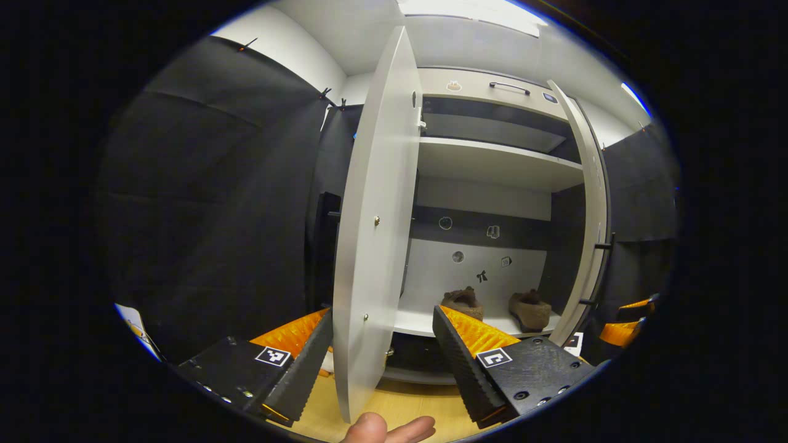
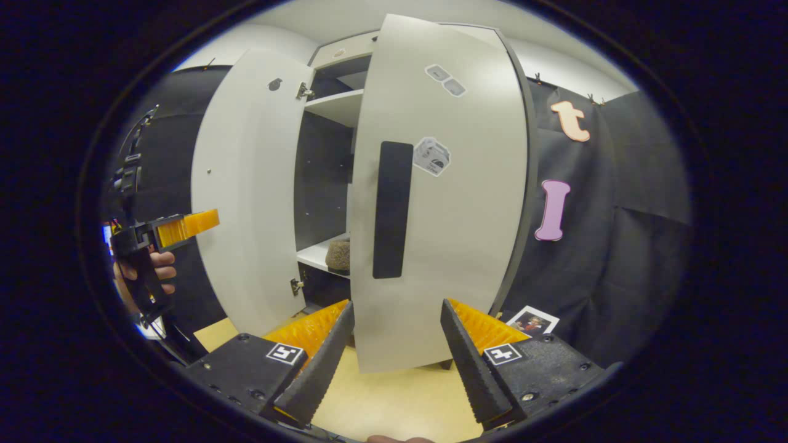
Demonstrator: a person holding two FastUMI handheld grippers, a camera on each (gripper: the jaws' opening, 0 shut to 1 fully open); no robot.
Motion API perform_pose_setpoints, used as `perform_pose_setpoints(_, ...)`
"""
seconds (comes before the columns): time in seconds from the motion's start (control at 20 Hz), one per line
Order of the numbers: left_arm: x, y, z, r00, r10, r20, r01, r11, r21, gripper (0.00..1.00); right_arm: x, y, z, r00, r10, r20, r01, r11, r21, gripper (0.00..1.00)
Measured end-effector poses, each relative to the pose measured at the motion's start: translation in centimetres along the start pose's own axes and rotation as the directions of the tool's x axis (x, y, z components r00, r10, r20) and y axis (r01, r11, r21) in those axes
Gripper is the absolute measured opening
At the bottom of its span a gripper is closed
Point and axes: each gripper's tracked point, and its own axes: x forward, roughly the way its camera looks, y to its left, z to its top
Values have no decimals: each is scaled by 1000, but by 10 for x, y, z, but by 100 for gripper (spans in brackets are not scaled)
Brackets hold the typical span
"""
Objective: Grab one shoe with the right hand and put it into the shoe cabinet, grab the other shoe with the left hand and put it into the shoe cabinet; then close the right door with the right hand and the left door with the left hand.
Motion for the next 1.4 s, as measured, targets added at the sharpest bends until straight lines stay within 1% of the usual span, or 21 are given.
perform_pose_setpoints(0.1, -4, -14, -5, 999, -43, -5, 43, 998, 35, 94, 4, 0, -1, 1000, -3, -10, 3, 1000, 2, 92)
perform_pose_setpoints(0.2, -10, -37, -9, 995, -100, -9, 100, 992, 82, 94, 8, 1, -1, 1000, -3, -11, 3, 1000, 0, 92)
perform_pose_setpoints(0.3, -14, -61, -9, 989, -149, -6, 149, 984, 101, 94, 10, 3, 1, 1000, -1, -7, 1, 1000, 3, 93)
perform_pose_setpoints(0.55, -11, -104, -15, 967, -253, -13, 253, 965, 71, 94, 8, -2, -4, 1000, -18, -22, 17, 1000, -7, 92)
perform_pose_setpoints(0.65, -12, -123, -22, 948, -315, -45, 316, 948, 39, 94, 6, -7, -8, 999, -27, -29, 27, 1000, 3, 93)
perform_pose_setpoints(0.7, -12, -132, -28, 936, -347, -69, 349, 937, 24, 93, 5, -10, -9, 999, -36, -32, 36, 999, 8, 92)
perform_pose_setpoints(0.75, -12, -136, -35, 928, -361, -94, 364, 931, 18, 93, 4, -13, -11, 999, -42, -35, 42, 999, 16, 92)
perform_pose_setpoints(0.85, -11, -135, -40, 925, -360, -118, 364, 931, 12, 94, 2, -16, -11, 998, -48, -34, 49, 998, 34, 92)
perform_pose_setpoints(0.95, -12, -132, -38, 931, -347, -110, 349, 937, -6, 94, 2, -17, -10, 998, -58, -26, 59, 997, 40, 93)
perform_pose_setpoints(1.0, -12, -131, -37, 935, -339, -106, 340, 940, -10, 94, 1, -19, -8, 997, -68, -22, 68, 997, 39, 92)
perform_pose_setpoints(1.1, -13, -127, -38, 941, -320, -111, 321, 947, -3, 94, -2, -17, -7, 996, -81, -22, 82, 996, 39, 92)
perform_pose_setpoints(1.2, -12, -111, -44, 949, -285, -132, 289, 957, 10, 94, -4, -19, -4, 993, -114, -3, 114, 993, 38, 92)
perform_pose_setpoints(1.3, -16, -101, -46, 956, -252, -147, 255, 967, 2, 94, -8, -18, 2, 989, -146, 24, 145, 989, 35, 92)
perform_pose_setpoints(1.35, -16, -93, -46, 964, -218, -151, 222, 975, 5, 94, -12, -19, 7, 984, -170, 44, 169, 985, 41, 94)
perform_pose_setpoints(1.4, -16, -85, -46, 971, -185, -149, 189, 982, 11, 94, -17, -19, 11, 979, -193, 68, 189, 980, 58, 93)
